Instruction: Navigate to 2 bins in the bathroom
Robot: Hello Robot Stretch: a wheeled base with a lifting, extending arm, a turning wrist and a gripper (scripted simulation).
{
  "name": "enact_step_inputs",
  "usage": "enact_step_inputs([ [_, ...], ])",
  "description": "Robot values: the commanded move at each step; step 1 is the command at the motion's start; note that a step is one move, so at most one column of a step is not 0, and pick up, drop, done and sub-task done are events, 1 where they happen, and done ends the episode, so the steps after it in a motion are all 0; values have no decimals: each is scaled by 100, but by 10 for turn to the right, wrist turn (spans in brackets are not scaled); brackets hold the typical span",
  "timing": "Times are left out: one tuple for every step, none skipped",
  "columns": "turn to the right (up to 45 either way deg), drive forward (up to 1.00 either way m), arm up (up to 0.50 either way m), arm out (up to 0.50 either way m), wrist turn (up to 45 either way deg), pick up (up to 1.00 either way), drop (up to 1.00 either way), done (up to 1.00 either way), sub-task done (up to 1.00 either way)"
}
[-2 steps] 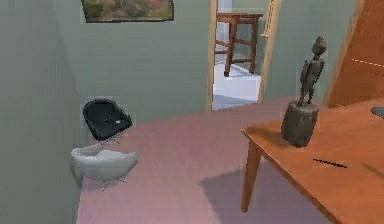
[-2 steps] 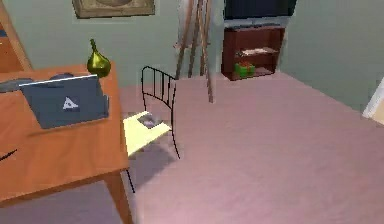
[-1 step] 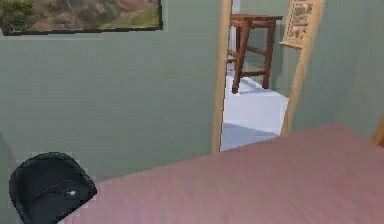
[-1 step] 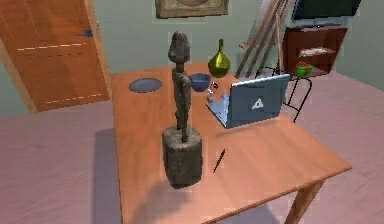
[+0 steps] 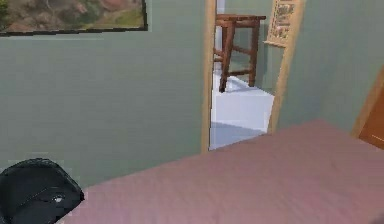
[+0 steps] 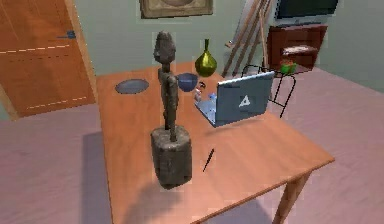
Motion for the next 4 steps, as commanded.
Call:
enact_step_inputs([
  [0,10,0,0,0,0,0,0,0],
  [240,0,0,0,0,0,0,0,0],
  [0,100,0,0,0,0,0,0,0],
  [0,60,0,0,0,0,0,0,0],
])
